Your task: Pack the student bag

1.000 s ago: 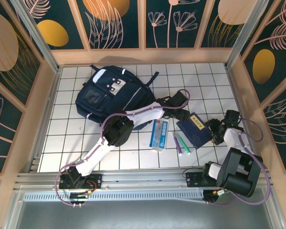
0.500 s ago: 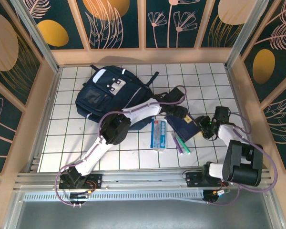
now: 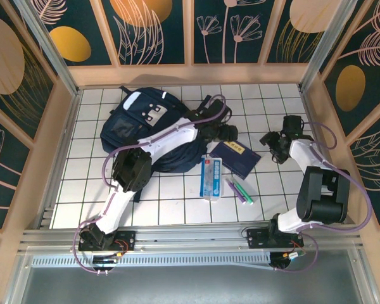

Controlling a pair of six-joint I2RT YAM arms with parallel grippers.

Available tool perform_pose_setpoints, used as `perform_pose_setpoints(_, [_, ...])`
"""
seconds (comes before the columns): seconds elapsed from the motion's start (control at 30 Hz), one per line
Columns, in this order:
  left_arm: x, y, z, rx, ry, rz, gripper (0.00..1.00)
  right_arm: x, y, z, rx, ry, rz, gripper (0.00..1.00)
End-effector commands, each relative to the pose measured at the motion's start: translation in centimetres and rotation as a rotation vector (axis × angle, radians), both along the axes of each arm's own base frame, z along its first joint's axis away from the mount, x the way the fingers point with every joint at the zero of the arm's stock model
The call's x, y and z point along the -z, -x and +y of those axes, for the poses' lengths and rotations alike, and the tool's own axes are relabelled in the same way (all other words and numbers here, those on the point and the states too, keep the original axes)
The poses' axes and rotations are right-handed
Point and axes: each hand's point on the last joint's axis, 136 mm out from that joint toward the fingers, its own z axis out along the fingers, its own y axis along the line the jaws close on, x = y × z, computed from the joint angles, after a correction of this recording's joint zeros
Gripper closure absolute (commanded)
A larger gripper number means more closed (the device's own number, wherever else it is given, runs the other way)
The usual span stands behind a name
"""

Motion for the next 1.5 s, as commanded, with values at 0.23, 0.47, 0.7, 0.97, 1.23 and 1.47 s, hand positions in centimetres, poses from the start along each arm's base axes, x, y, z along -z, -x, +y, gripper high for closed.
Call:
perform_pose_setpoints(0.23, [4.2,1.8,-0.8,-0.098,-0.006,0.147,0.42,1.5,-2.7,5.7,-0.556,0.068,0.067,0.41])
perform_pose_setpoints(0.47, [7.2,1.0,0.3,-0.185,-0.052,0.171,0.43,4.9,-2.9,7.8,-0.641,0.085,0.169,0.40])
perform_pose_setpoints(0.7, [7.3,-1.9,-1.6,-0.169,-0.029,0.075,0.43,6.1,-2.1,1.4,-0.412,0.310,0.288,0.58])
perform_pose_setpoints(0.97, [1.9,-4.0,-3.8,-0.108,0.038,-0.018,0.35,4.6,-1.2,0.8,-0.198,-0.071,0.140,0.68])
perform_pose_setpoints(1.23, [5.5,-1.7,-3.1,-0.080,-0.006,0.105,0.31,3.1,-0.4,5.1,-0.236,-0.371,0.073,0.68])
perform_pose_setpoints(1.47, [8.7,-1.4,-3.4,-0.051,-0.015,0.174,0.33,3.7,-0.1,3.7,-0.274,-0.259,0.105,0.60])
